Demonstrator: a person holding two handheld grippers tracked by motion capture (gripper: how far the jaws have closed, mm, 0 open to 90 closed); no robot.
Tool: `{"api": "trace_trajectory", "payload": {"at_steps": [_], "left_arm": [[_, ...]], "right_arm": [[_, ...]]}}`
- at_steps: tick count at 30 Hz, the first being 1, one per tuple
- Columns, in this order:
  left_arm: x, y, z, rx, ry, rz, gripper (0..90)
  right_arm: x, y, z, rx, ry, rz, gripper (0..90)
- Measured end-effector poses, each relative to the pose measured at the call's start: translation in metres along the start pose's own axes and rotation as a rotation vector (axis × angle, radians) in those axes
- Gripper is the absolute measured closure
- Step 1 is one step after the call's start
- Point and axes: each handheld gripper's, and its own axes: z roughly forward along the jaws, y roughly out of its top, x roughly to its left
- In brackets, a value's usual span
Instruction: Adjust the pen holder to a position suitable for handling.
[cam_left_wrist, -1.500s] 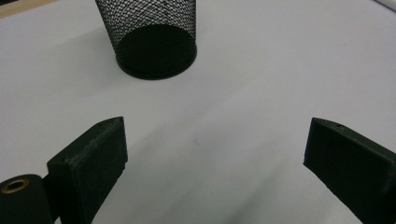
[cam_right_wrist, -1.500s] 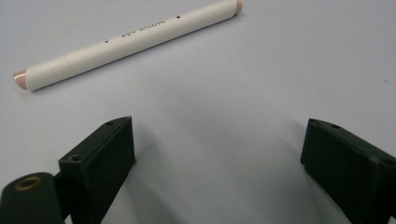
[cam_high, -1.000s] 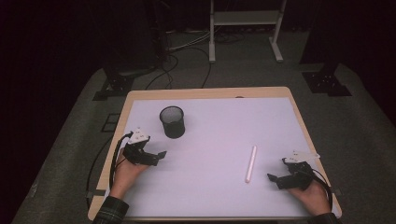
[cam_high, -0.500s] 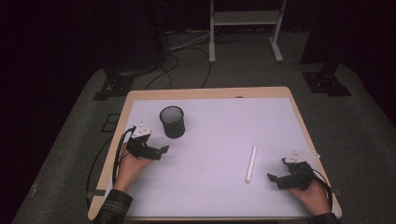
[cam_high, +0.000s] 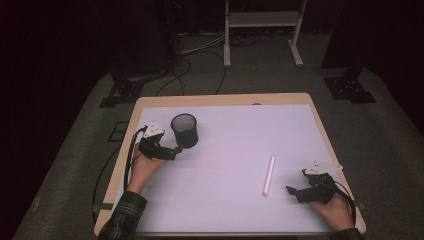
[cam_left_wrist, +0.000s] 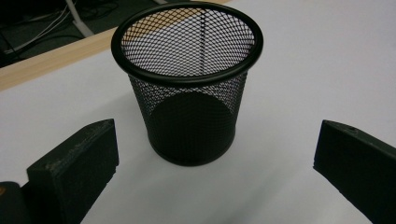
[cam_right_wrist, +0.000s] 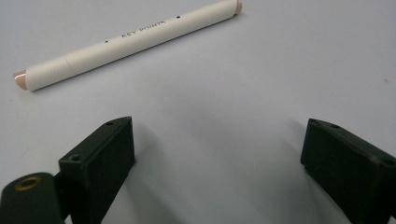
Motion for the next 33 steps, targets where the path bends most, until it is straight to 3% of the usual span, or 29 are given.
{"api": "trace_trajectory", "payload": {"at_steps": [15, 33], "left_arm": [[0.010, 0.003, 0.020, -0.024, 0.012, -0.015, 0.0], [0.019, -0.005, 0.048, -0.116, -0.002, -0.031, 0.0]], "right_arm": [[0.000, 0.000, 0.000, 0.000, 0.000, 0.000, 8.9], [0.000, 0.000, 0.000, 0.000, 0.000, 0.000, 8.9]]}}
